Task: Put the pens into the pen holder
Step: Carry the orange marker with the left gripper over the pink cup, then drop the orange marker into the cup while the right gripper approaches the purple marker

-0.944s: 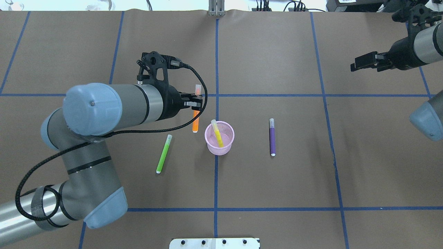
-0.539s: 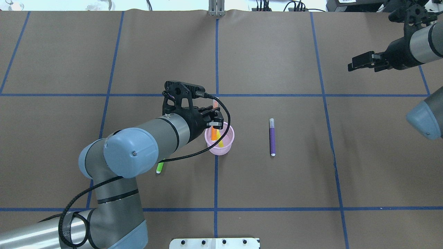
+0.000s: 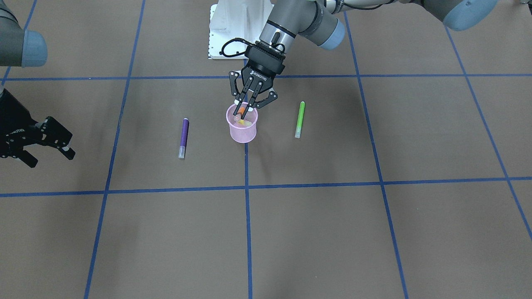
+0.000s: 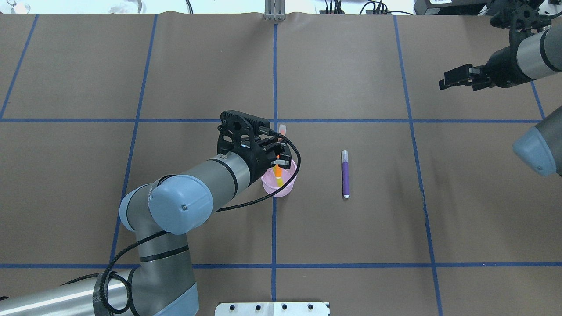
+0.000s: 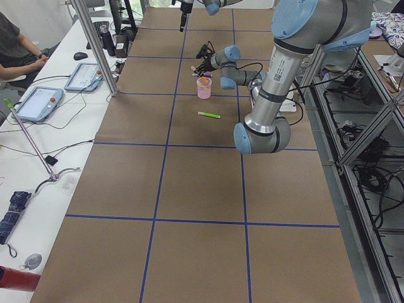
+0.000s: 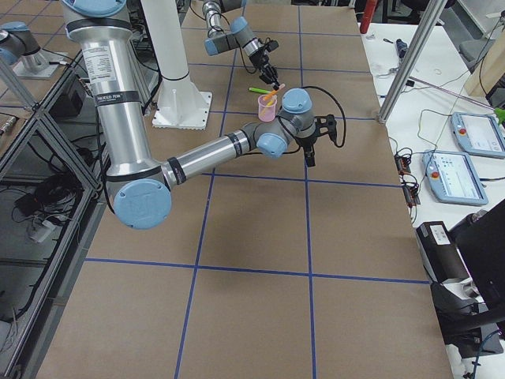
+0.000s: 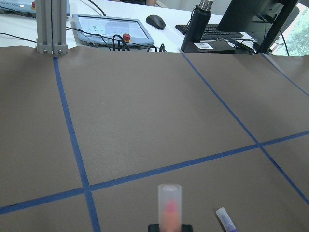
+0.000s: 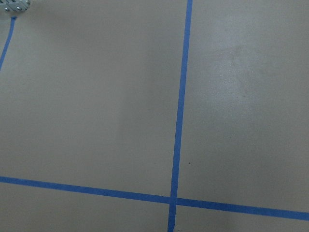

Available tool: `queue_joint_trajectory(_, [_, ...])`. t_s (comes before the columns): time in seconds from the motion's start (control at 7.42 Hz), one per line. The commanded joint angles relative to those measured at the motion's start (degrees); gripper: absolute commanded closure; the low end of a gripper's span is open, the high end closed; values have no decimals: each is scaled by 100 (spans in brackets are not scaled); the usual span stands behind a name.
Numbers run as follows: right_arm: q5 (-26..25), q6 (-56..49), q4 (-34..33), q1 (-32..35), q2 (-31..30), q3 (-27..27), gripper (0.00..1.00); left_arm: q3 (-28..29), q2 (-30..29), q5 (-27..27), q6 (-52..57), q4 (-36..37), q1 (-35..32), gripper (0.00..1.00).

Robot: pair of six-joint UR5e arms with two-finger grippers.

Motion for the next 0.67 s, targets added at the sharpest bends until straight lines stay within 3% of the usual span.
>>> queue_joint_trajectory(0.0, [-6,-1,4,-1,2,-7,1,303,2,6,13,-397,11,83])
queue_joint_trajectory(0.13, [-6,-1,4,-1,2,-7,1,305,-7,-3,13,-417,11,54])
queue_joint_trajectory(0.27, [-6,-1,4,-35,11,-7,1,279,-16,-3,-21,-504,11,1])
queue_joint_trajectory(0.54, [-58,549,21,-245,229,-42,1,217,-7,-29,-57,-786,11,0])
